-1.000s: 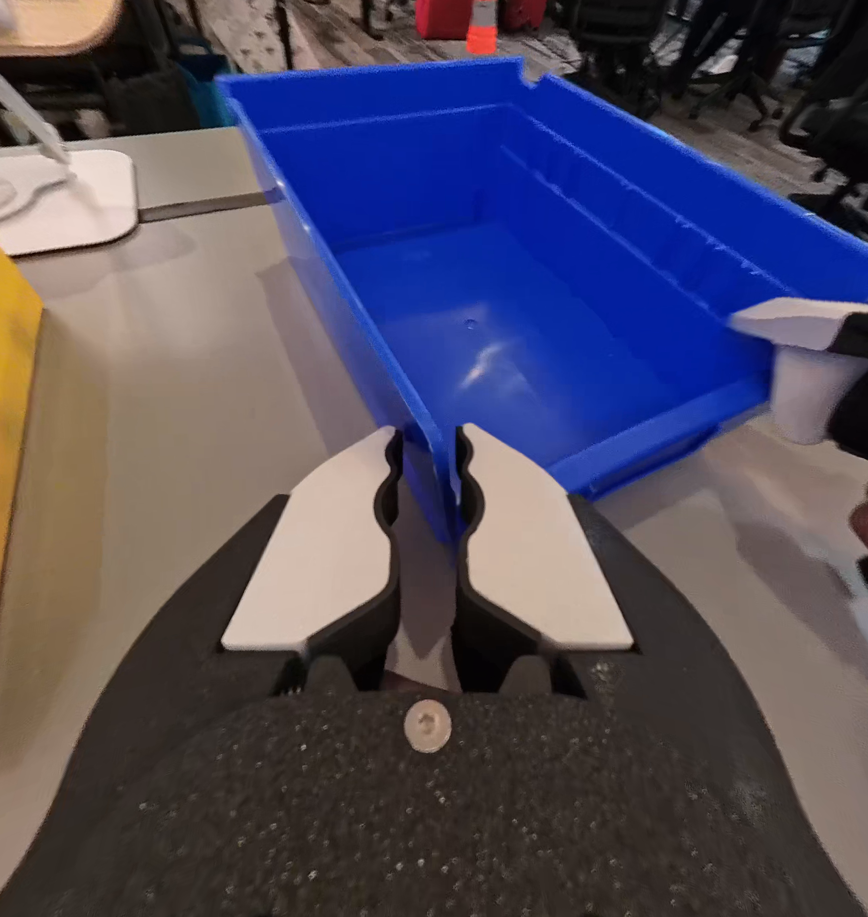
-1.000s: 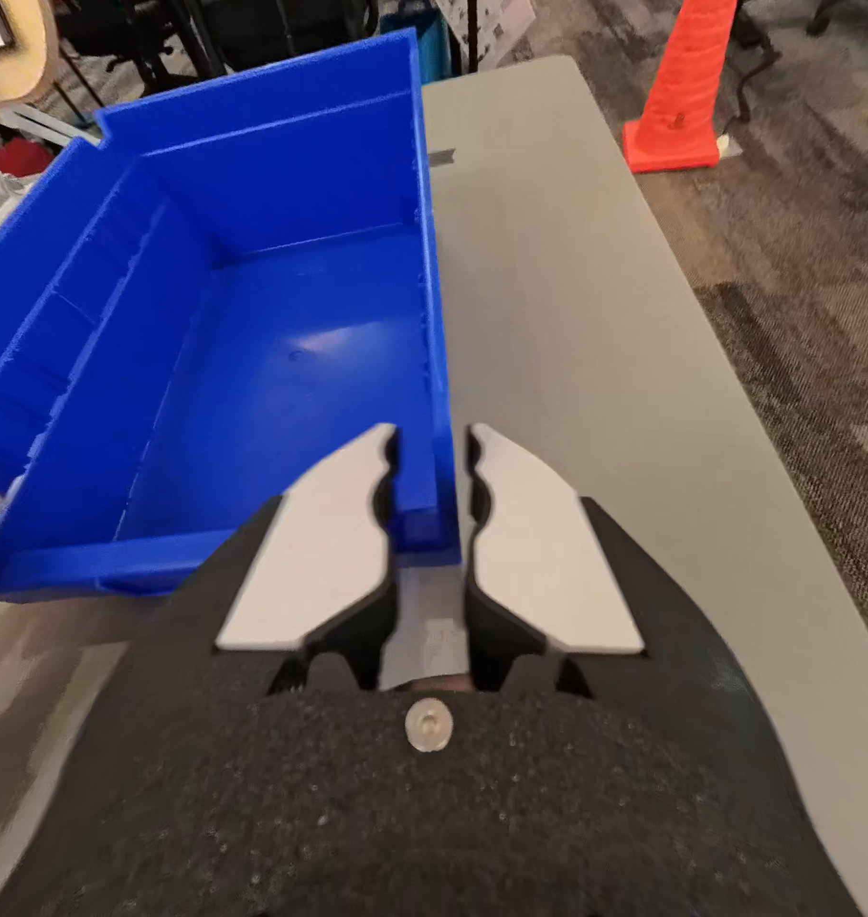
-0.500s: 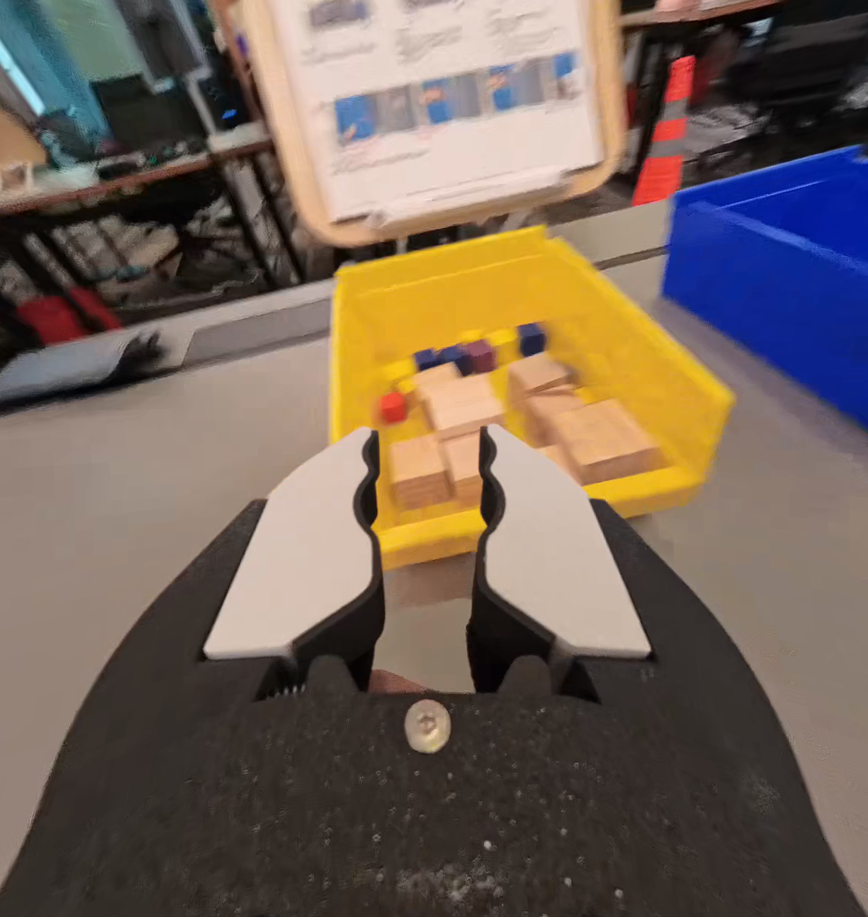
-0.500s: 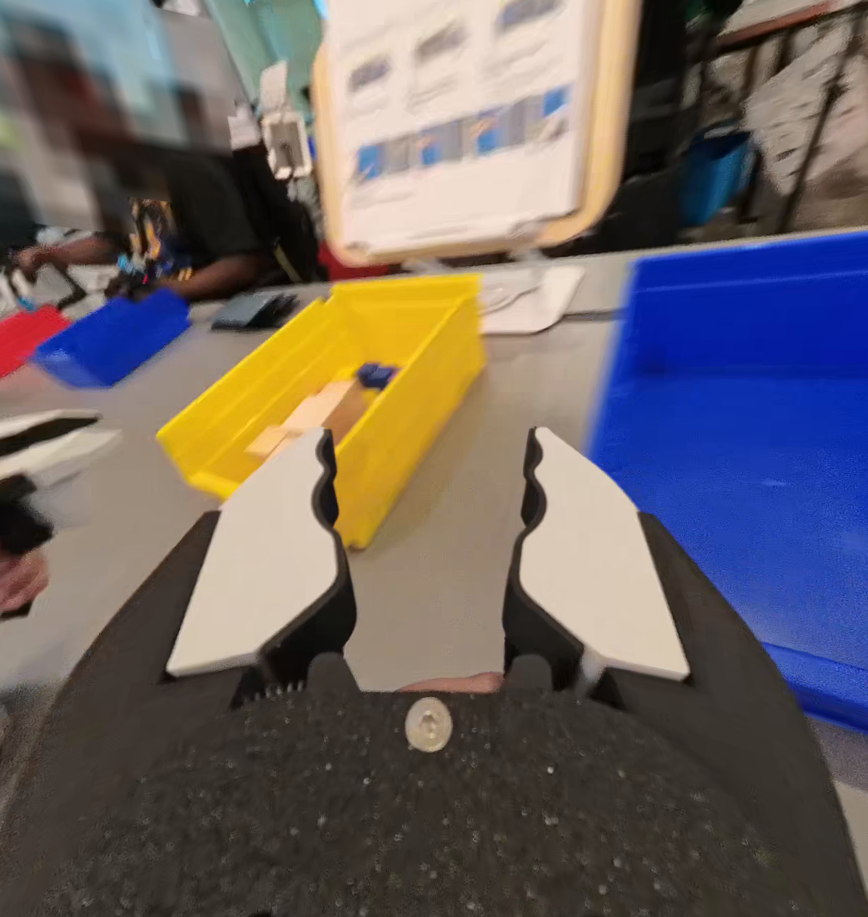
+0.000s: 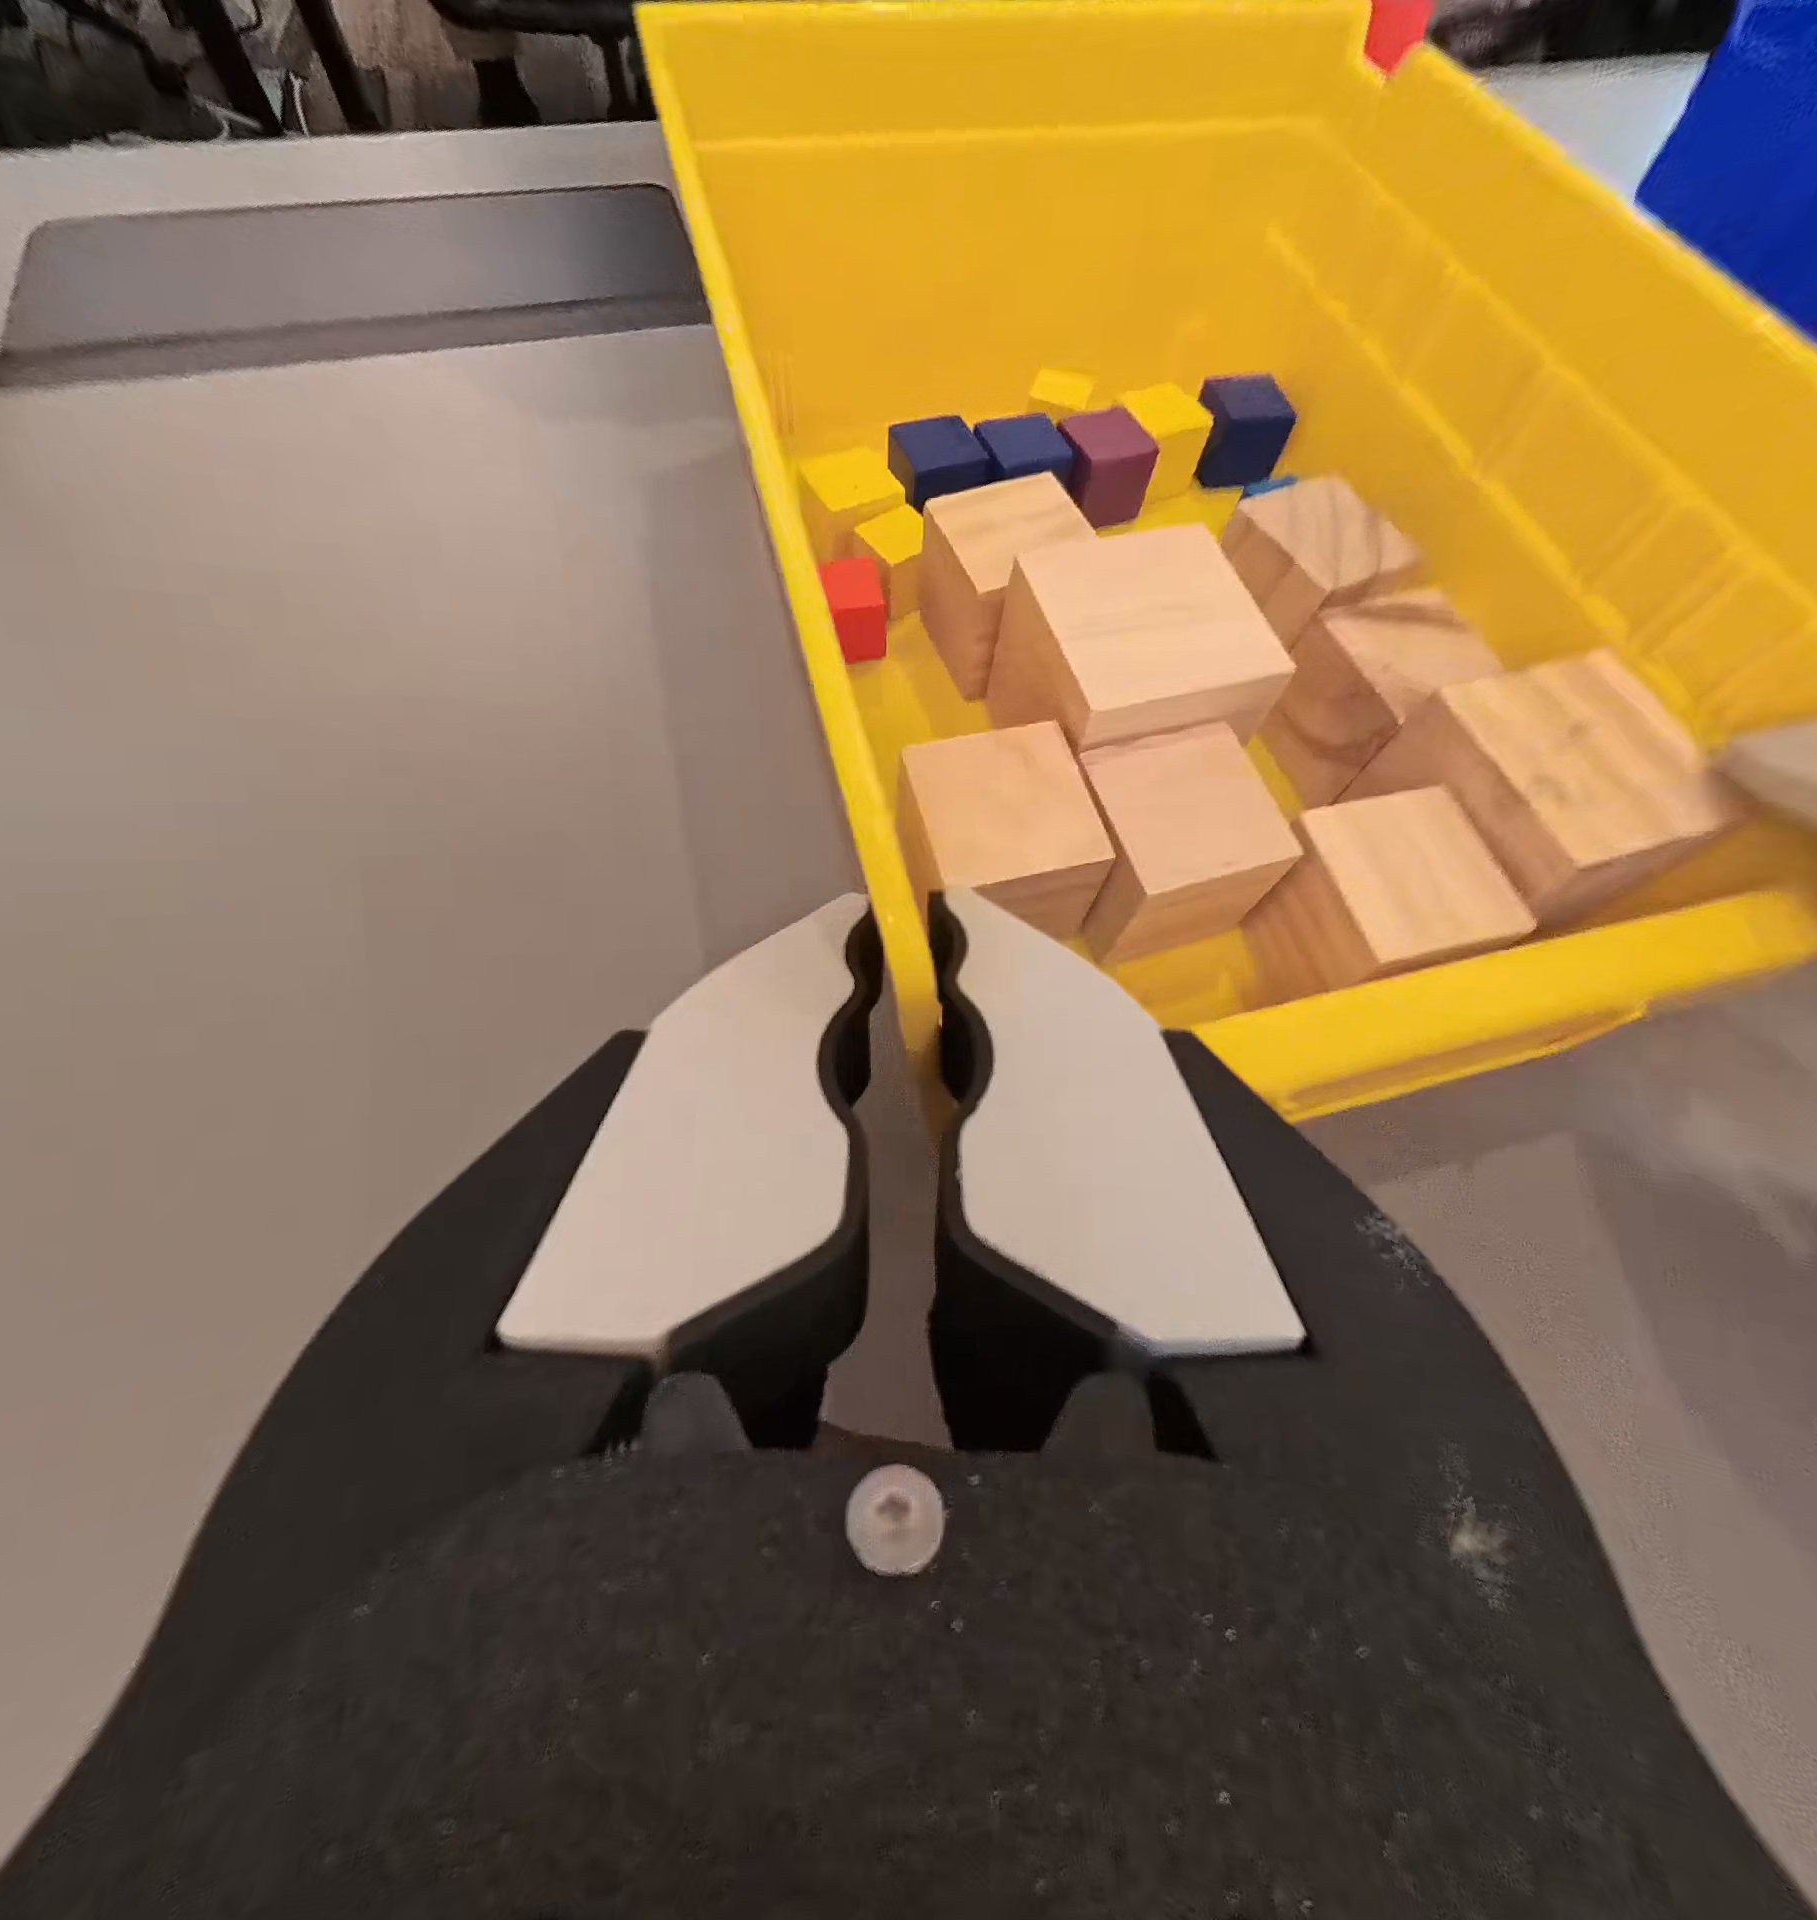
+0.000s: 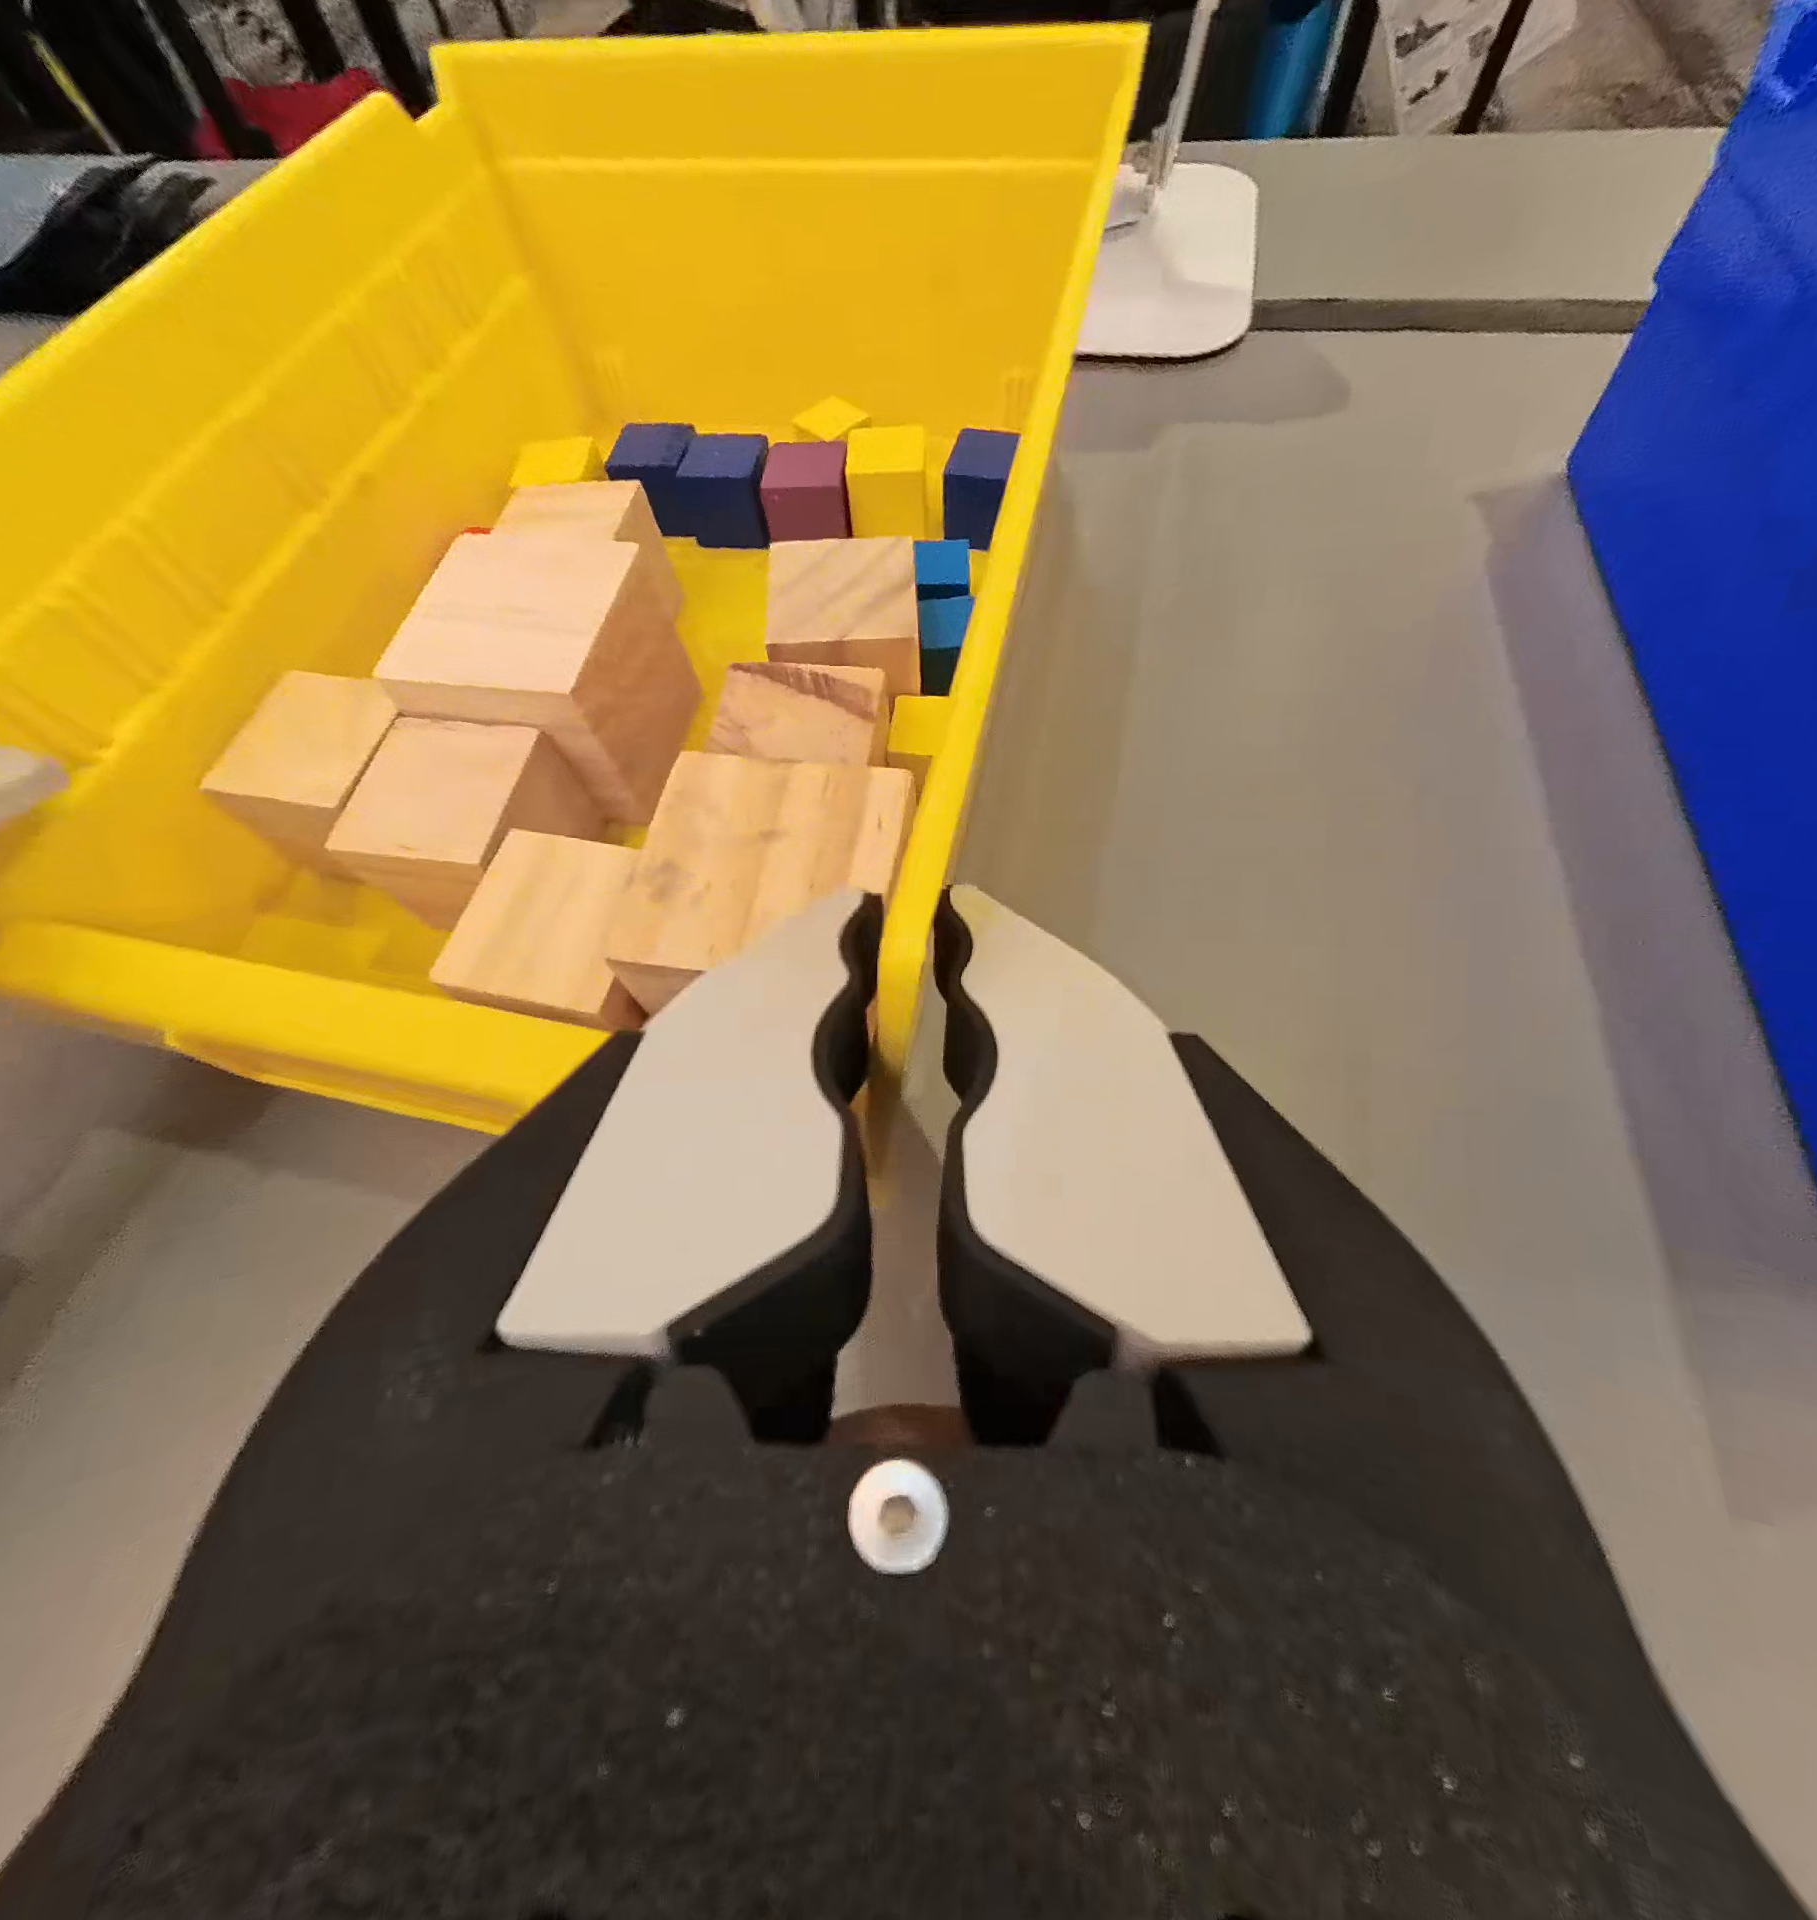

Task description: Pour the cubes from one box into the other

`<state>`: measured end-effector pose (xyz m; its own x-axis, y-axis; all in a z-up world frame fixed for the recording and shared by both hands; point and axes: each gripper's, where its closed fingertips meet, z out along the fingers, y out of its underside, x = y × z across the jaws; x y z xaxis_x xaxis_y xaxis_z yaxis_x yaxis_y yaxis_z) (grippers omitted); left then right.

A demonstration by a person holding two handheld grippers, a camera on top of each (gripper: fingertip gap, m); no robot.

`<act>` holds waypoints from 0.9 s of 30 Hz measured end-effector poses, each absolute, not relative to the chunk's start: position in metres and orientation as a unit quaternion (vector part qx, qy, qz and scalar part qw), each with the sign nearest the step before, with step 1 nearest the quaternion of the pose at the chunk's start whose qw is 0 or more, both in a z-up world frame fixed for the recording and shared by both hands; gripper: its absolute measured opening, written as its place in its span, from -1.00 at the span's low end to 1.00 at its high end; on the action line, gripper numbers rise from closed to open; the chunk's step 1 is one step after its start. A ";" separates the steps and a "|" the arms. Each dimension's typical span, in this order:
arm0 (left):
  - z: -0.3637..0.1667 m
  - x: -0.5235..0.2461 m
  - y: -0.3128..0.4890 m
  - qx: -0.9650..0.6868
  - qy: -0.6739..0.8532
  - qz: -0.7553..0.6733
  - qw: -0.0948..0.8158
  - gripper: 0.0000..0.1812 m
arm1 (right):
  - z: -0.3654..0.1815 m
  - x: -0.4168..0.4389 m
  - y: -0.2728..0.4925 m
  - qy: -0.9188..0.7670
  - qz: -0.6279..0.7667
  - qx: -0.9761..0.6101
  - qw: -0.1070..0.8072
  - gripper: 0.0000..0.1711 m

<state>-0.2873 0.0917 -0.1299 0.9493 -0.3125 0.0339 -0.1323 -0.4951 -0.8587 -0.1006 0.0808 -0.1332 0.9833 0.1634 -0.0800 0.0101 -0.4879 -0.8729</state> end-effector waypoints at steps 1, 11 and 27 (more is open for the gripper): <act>-0.127 -0.292 0.091 -0.857 0.136 -0.074 0.492 -0.94 | -0.130 -0.106 0.078 -0.045 0.070 -0.856 0.510 -0.91; -0.083 -0.426 0.072 -0.827 0.070 -0.048 0.556 -0.96 | -0.079 -0.239 0.072 -0.118 0.072 -0.797 0.587 -0.93; -0.125 -0.513 0.062 -0.850 -0.005 -0.042 0.525 -0.96 | -0.125 -0.325 0.051 -0.185 0.161 -0.822 0.514 -0.81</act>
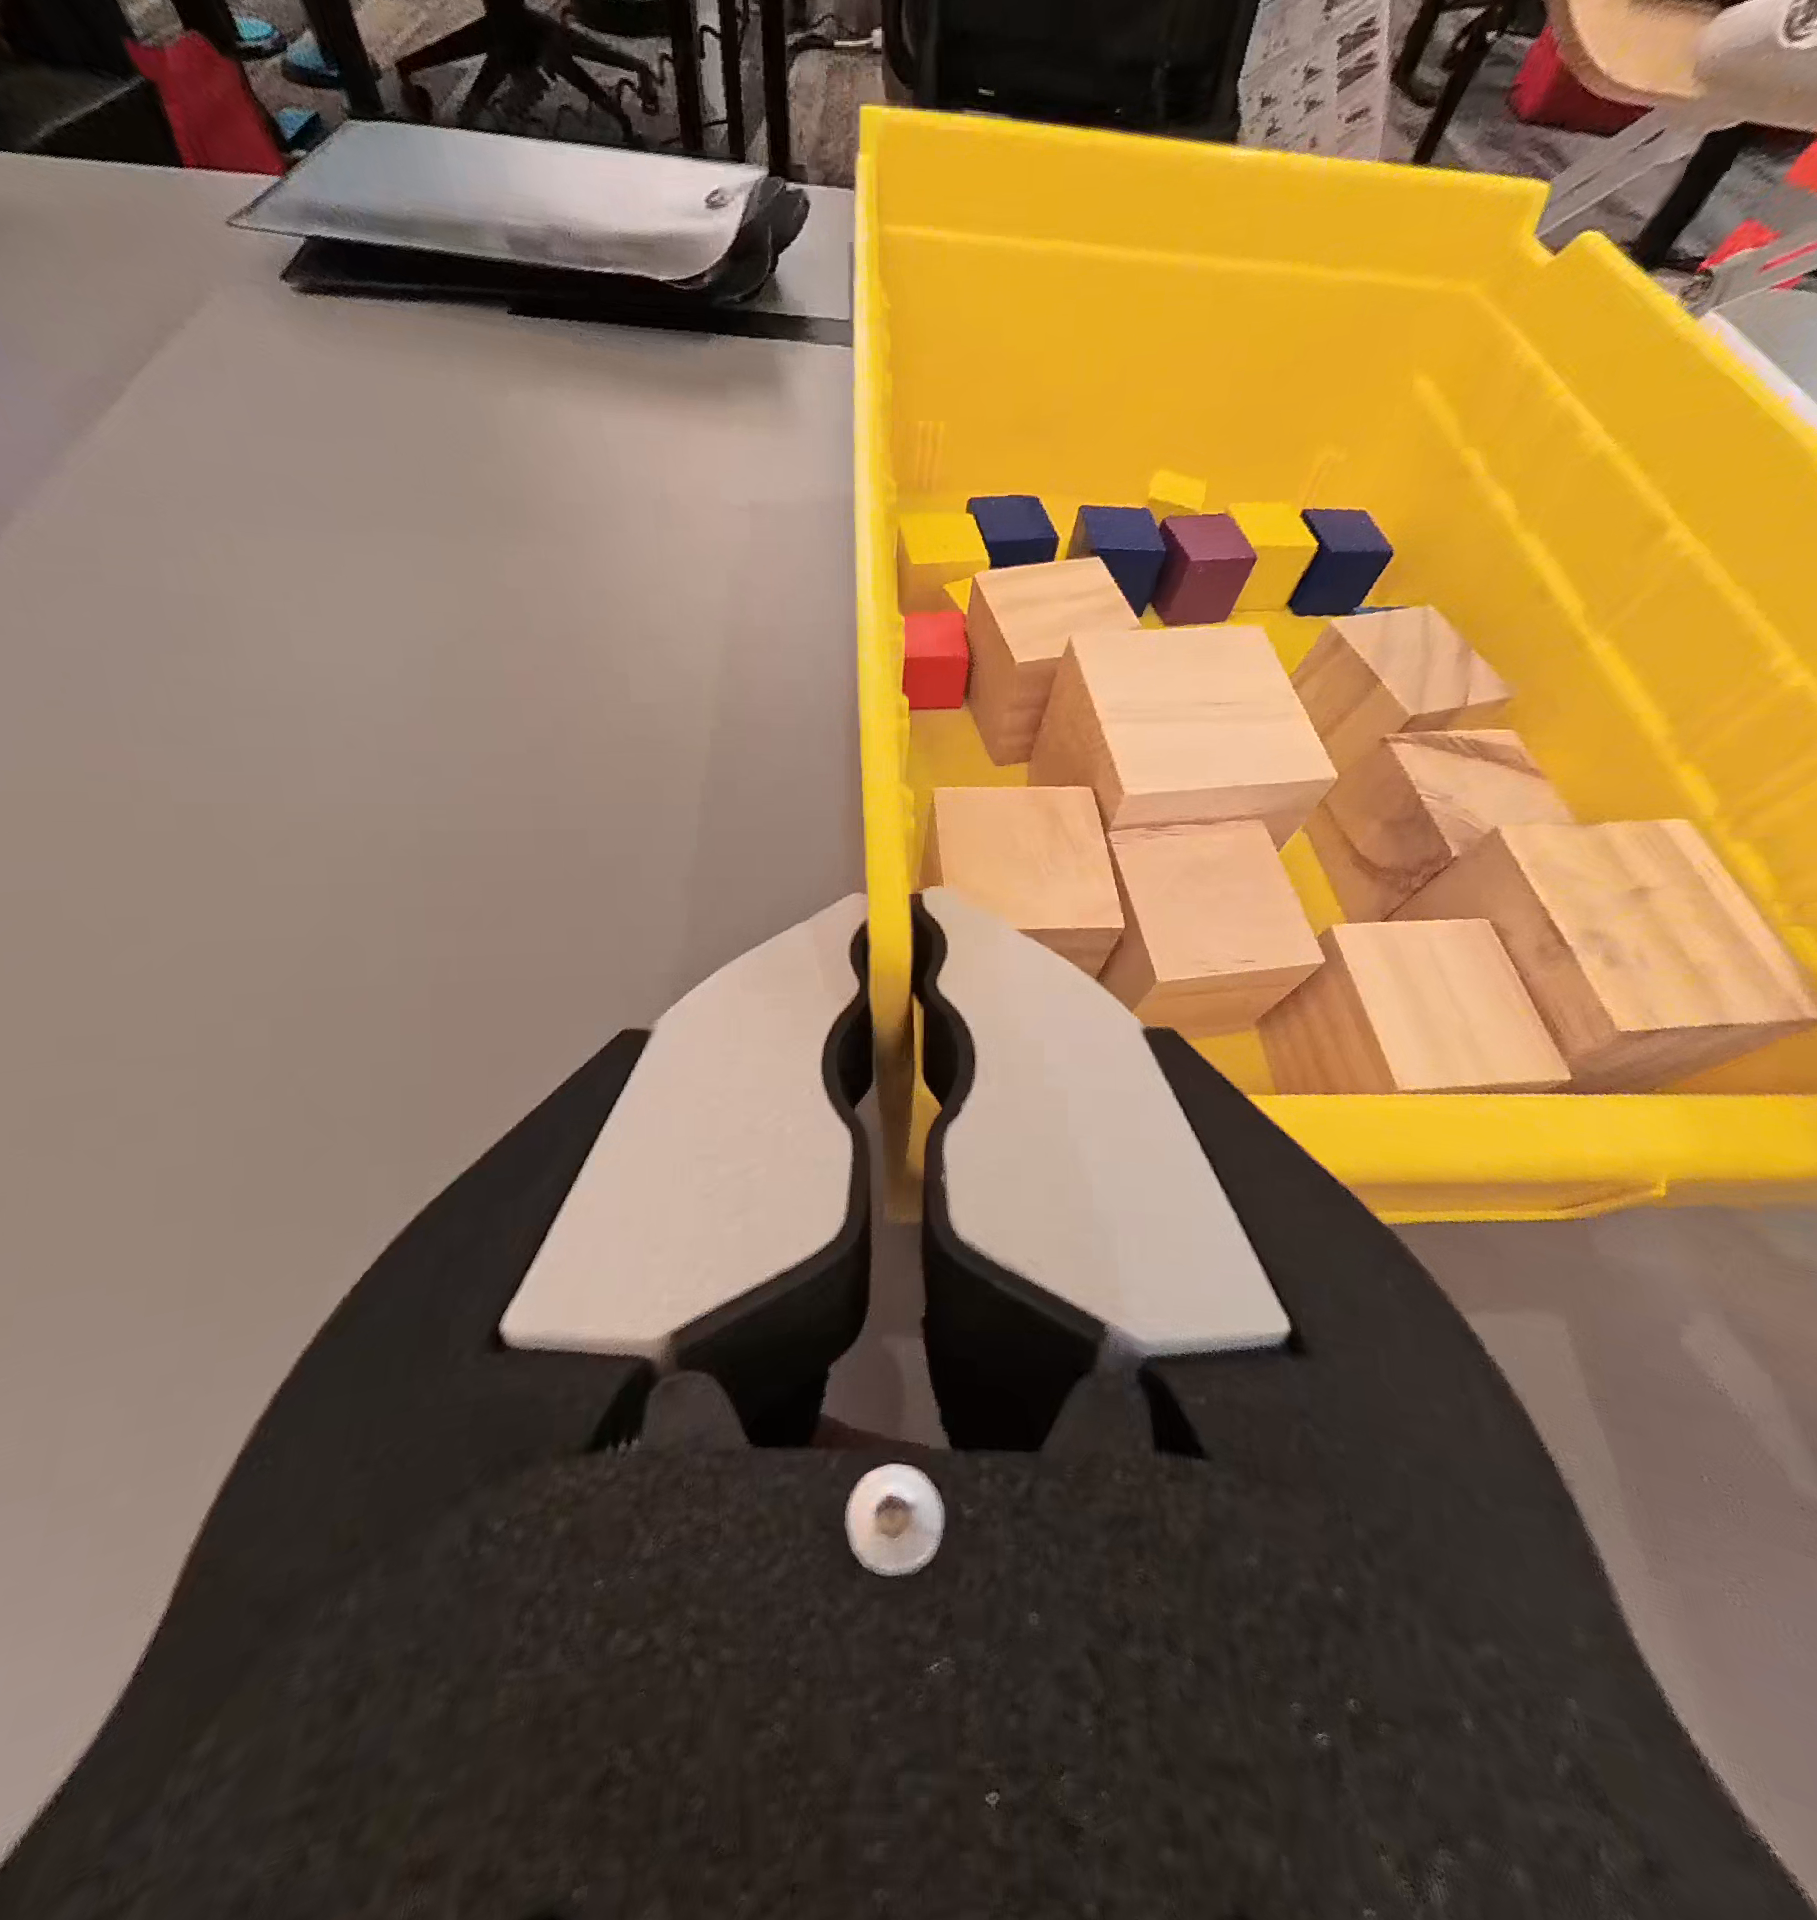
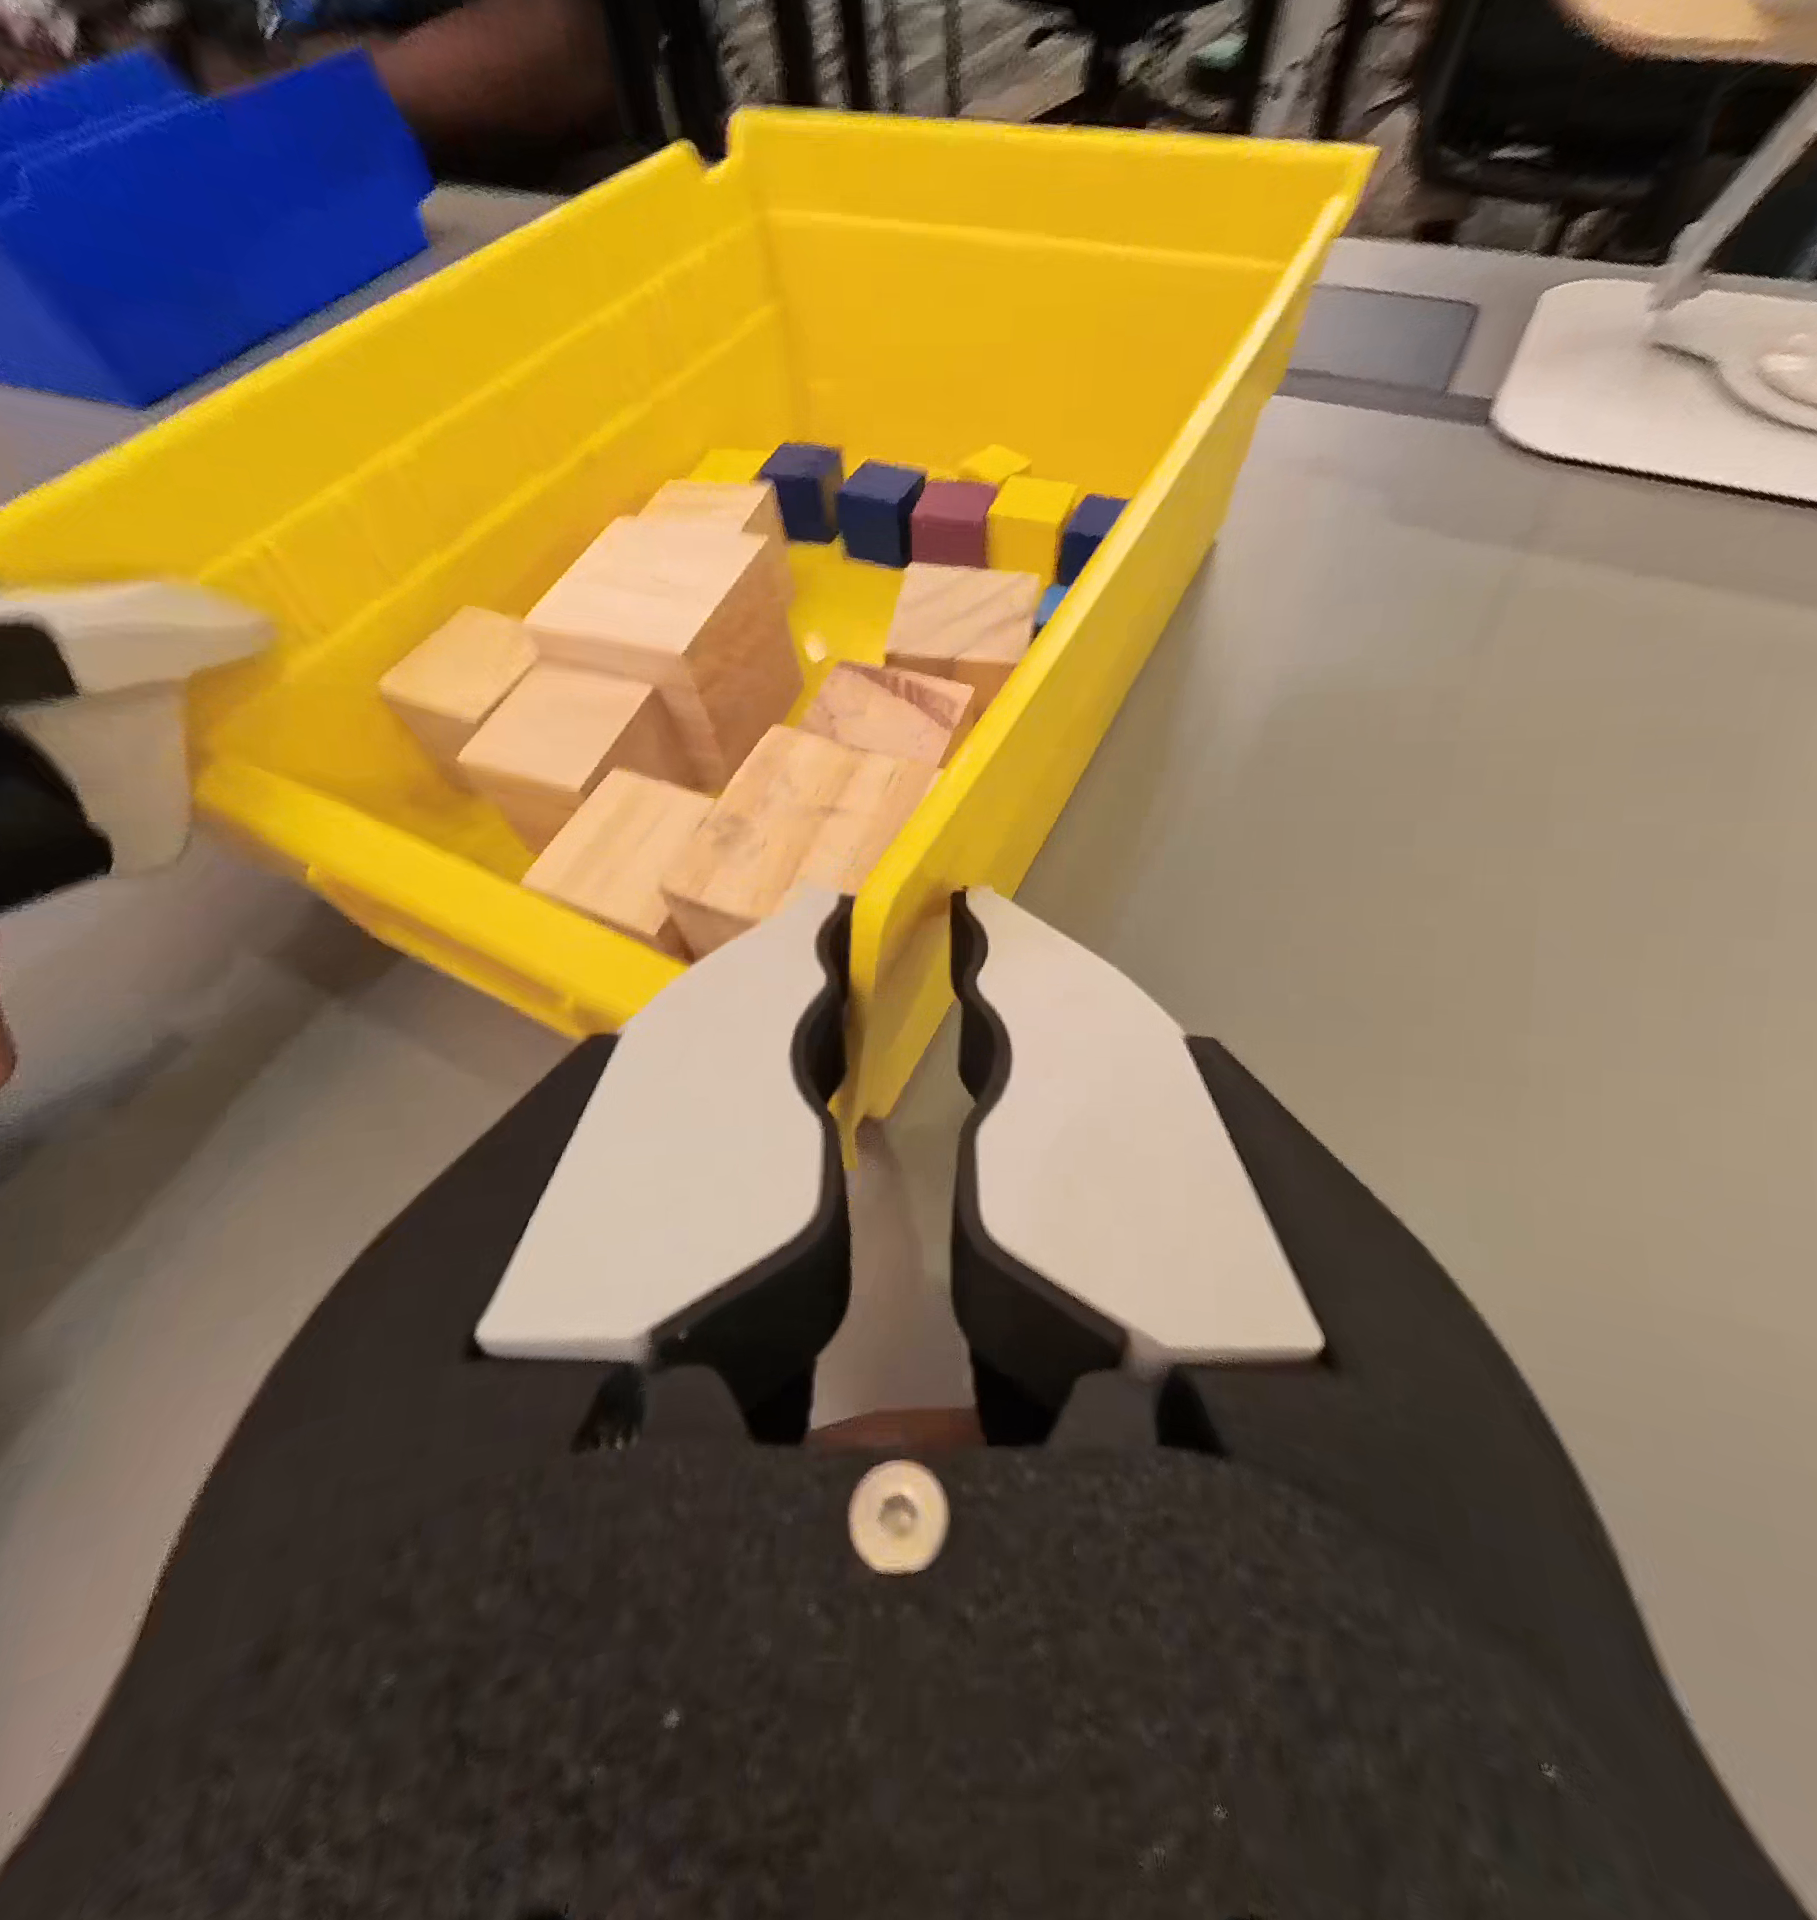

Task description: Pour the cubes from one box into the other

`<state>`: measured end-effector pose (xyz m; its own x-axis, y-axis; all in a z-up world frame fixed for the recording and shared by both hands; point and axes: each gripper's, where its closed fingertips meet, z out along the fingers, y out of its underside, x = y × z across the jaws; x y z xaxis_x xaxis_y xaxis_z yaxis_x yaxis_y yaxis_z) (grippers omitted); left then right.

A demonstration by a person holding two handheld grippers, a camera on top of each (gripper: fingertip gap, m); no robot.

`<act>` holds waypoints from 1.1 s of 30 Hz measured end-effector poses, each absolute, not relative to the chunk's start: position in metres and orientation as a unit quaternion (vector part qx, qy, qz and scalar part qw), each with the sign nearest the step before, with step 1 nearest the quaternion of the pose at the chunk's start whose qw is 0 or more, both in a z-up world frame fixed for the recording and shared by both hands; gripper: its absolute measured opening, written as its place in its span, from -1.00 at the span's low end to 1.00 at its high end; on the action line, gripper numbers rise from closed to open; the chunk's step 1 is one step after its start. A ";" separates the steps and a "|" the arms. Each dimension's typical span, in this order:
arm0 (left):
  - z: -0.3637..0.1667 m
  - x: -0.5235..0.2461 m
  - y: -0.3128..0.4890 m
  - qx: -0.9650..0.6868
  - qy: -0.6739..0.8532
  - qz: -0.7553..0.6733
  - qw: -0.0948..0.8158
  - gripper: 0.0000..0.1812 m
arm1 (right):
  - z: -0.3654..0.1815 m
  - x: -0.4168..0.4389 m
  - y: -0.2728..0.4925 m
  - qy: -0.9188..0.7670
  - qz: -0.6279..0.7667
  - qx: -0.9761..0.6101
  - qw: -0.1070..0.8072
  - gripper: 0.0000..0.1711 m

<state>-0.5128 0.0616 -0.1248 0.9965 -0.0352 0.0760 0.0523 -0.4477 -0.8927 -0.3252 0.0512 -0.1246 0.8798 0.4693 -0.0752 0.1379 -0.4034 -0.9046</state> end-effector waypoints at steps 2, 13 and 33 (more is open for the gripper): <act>-0.114 -0.515 0.056 -0.838 -0.015 -0.016 0.544 -0.82 | -0.131 -0.319 0.040 -0.222 0.186 -0.834 0.469 -0.65; -0.076 -0.456 -0.014 -0.790 -0.048 -0.074 0.606 -0.57 | -0.056 -0.058 0.001 -0.219 0.169 -0.785 0.554 -0.55; -0.122 -0.381 -0.006 -0.836 0.083 0.005 0.542 -0.57 | -0.099 0.175 -0.004 -0.026 -0.024 -0.807 0.589 -0.56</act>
